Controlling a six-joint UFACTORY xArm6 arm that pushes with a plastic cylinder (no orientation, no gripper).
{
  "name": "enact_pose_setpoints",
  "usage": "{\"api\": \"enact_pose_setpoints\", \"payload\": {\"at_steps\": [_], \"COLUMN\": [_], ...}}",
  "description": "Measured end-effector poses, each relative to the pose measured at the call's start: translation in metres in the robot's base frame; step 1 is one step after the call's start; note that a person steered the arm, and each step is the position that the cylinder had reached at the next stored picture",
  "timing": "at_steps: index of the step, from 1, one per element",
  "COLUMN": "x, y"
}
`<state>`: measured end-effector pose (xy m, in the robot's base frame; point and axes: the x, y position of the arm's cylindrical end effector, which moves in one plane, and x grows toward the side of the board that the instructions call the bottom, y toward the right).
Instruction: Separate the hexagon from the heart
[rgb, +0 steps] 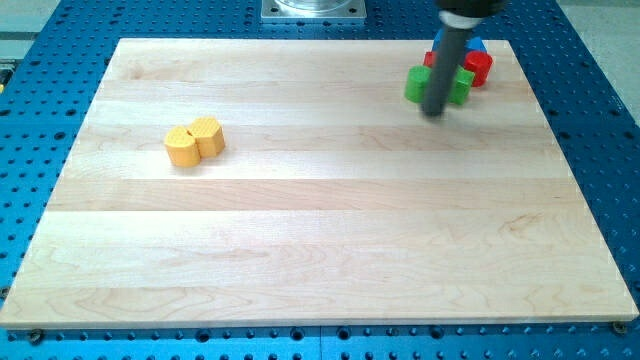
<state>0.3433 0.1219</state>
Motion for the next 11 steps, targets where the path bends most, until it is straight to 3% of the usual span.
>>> {"api": "enact_pose_setpoints", "payload": {"at_steps": [1,3,4,6,9,11], "x": [0.006,0.006,0.006,0.047,0.026,0.06], "y": [-0.079,-0.105,-0.2,-0.219,-0.268,-0.284]}}
